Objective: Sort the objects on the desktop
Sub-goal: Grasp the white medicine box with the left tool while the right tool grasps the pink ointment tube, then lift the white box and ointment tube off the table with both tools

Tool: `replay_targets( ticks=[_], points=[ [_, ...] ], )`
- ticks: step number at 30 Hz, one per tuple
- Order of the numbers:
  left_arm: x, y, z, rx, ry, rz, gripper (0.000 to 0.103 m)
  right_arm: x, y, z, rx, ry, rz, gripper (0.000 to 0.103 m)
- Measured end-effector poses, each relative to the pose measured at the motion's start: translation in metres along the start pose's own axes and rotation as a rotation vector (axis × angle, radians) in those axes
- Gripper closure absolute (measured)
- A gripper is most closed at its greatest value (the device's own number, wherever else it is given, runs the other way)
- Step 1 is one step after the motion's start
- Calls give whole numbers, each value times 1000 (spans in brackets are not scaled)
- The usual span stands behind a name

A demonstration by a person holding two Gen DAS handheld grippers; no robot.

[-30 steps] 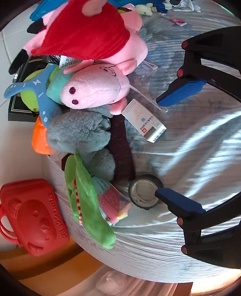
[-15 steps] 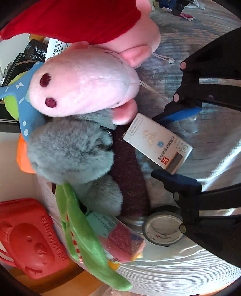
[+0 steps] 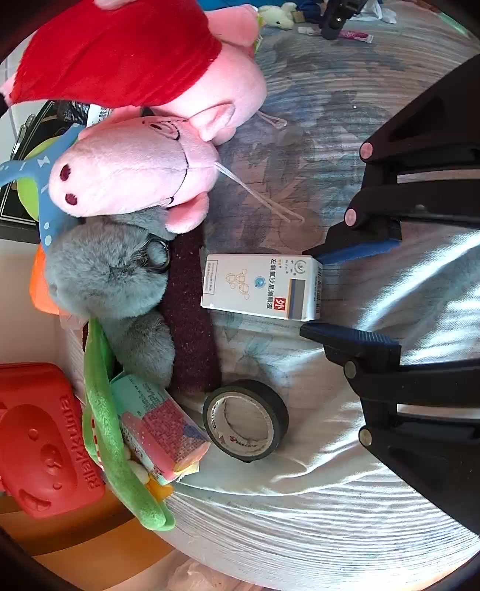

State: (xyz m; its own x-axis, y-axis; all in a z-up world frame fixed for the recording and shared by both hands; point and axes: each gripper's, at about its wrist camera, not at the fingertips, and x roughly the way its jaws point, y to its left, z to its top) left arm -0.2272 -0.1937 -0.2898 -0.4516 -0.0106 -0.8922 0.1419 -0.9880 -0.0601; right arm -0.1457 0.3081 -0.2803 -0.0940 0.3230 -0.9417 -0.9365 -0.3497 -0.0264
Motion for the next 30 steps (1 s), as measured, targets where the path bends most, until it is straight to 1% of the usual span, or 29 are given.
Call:
replay_targets(
  ticks=[4,5,6,8,13,16,17,18,19,20,21,23,26,30],
  points=[
    [-5,0,8,-1,11,-20,71,-2,-5,-3,6,0,15,68],
    [-8,0,11,-3,8,-23,71,-2,-6,-3,8,1,20,66],
    [-9,-1,14,-1,9,-29,71,-3,-7,-4,9,3,27,58],
    [-10,-2,21,2,10,-23,70,-3,-9,-5,15,5,48,48],
    [7,-3,32,-24,42,8,70,-4,-11,-5,2,4,39,48],
    [14,-4,27,-4,25,37,70,-4,-12,-5,-9,5,27,48],
    [16,-5,24,7,19,42,73,-4,-11,-5,-15,2,19,49],
    [19,-5,21,14,17,45,73,-3,-10,-5,-25,-2,4,58],
    [20,-7,17,19,15,48,73,-3,-9,-5,-41,-9,-23,63],
    [22,-7,12,22,13,49,73,-4,-7,-6,-59,-17,-51,73],
    [23,-7,8,25,15,50,73,-4,-8,-7,-61,-22,-50,81],
    [23,-4,-2,24,11,47,73,-6,-11,-8,-52,-20,-27,85],
    [16,-4,-18,31,-6,39,73,-11,-12,-14,-60,-25,0,85],
    [-4,-10,-35,61,-60,38,73,-31,-11,-25,-85,-78,35,85]
  ],
)
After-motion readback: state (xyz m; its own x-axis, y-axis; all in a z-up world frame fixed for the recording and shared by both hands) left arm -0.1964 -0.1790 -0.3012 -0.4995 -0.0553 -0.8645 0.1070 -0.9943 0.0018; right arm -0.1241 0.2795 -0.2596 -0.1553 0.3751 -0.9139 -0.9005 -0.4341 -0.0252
